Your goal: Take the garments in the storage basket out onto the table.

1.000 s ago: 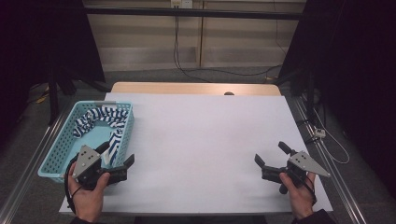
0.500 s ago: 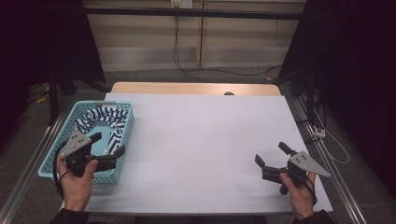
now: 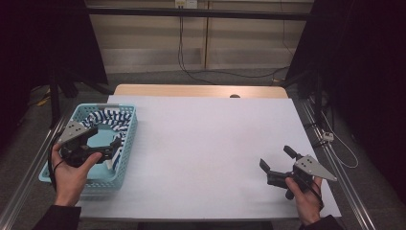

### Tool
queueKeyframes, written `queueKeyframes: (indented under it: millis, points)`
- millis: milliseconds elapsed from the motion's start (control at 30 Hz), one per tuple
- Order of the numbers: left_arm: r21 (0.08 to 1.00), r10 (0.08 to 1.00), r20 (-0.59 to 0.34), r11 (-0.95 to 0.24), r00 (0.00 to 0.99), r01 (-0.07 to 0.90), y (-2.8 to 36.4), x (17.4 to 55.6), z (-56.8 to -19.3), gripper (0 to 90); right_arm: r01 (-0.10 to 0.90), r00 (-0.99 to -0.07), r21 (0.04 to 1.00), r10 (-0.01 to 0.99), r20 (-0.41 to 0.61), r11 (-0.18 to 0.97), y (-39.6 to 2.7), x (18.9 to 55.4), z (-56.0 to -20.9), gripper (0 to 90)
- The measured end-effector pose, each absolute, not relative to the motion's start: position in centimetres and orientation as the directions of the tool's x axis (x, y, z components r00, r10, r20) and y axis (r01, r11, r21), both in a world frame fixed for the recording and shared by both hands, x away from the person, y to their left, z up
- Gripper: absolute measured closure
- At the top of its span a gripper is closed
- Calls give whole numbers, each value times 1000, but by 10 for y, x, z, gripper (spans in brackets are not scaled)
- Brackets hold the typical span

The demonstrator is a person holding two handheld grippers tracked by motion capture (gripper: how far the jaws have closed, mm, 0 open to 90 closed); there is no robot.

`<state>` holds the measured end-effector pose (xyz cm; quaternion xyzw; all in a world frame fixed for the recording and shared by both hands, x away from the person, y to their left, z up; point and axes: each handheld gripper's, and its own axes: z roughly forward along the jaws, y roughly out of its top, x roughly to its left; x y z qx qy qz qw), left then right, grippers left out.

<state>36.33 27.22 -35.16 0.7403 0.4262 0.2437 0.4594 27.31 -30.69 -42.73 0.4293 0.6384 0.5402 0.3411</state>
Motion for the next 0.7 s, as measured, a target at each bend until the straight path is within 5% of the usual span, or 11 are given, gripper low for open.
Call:
queueKeyframes:
  millis: [600, 700]
  points:
    - [828, 881, -57, -221, 470, 515, 272, 420, -350, 61, 172, -385, 984, 923, 23, 47, -308, 271, -427, 0]
    - [820, 865, -119, -191, 487, 540, 274, 430, -353, 61, 165, -388, 985, 921, 17, 51, -307, 270, -427, 0]
